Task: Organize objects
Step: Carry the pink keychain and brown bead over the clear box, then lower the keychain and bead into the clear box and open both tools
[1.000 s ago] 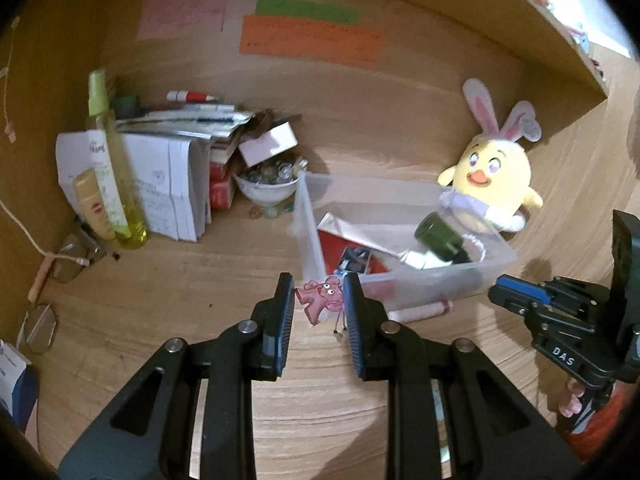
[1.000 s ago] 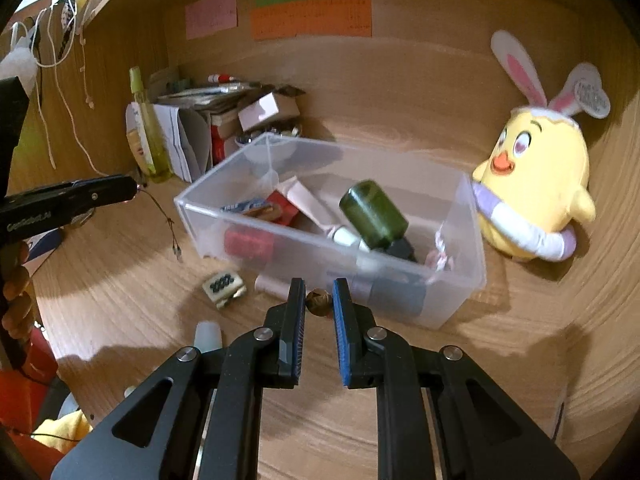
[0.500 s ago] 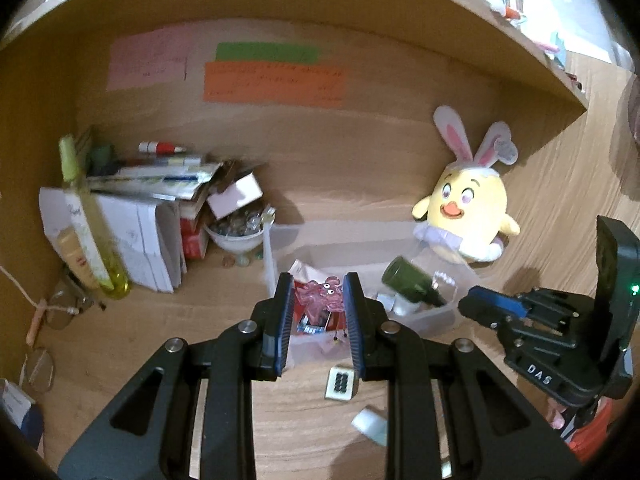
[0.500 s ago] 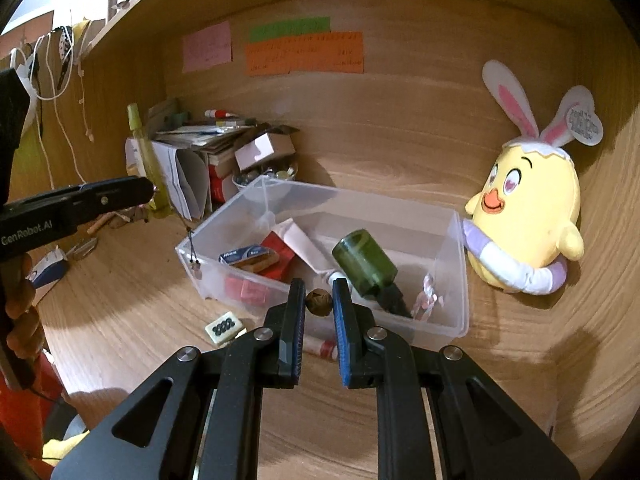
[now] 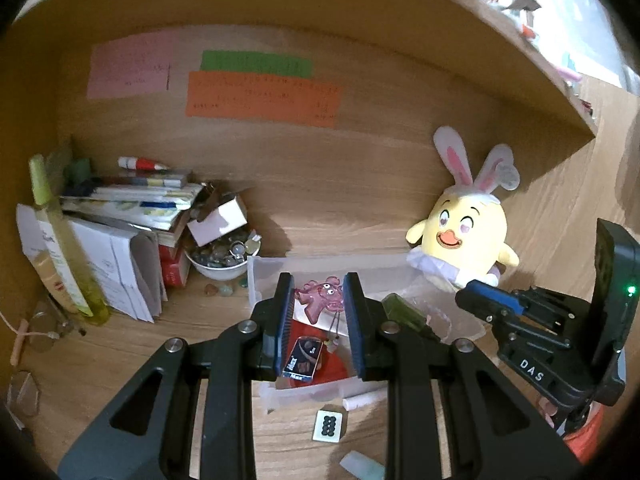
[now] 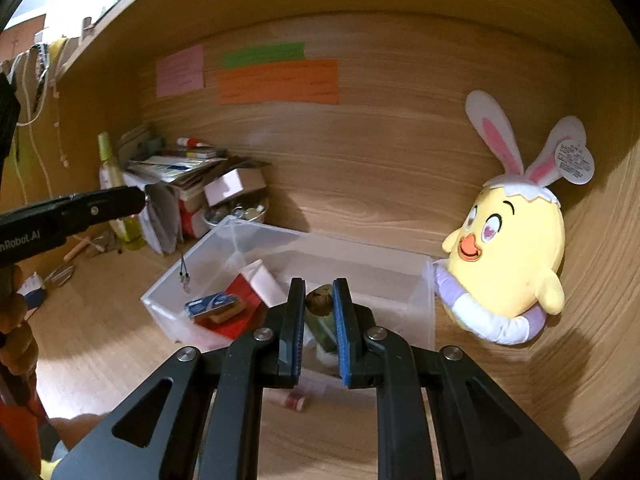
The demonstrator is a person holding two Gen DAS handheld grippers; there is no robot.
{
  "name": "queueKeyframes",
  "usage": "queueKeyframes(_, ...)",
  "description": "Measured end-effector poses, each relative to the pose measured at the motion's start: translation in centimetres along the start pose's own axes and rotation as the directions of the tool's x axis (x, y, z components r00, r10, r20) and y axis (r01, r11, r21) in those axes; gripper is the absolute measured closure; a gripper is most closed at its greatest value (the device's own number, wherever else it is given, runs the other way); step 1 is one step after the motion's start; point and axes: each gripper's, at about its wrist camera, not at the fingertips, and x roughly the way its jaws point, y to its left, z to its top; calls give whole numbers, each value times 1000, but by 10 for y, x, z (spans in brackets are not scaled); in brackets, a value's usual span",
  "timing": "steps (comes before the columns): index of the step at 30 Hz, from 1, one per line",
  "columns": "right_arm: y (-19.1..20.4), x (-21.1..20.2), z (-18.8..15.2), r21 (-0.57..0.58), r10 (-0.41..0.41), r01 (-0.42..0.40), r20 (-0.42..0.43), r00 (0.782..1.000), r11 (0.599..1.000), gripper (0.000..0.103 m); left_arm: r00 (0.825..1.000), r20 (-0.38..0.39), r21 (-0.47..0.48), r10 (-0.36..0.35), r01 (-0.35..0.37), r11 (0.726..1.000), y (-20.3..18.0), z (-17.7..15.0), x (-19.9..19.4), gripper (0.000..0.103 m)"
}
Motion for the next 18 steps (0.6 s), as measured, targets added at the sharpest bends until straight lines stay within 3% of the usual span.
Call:
queueKeyframes(8,-10,29,-6,21,-9,11,-67,998,1000,91,995,-93,-21,-28,26,999,2,-12,38,79)
queueKeyframes(18,-6,58,-20,16,40,-38,-150,988,999,91,980,-191,-23,-55,52,998,1,-30,73,79)
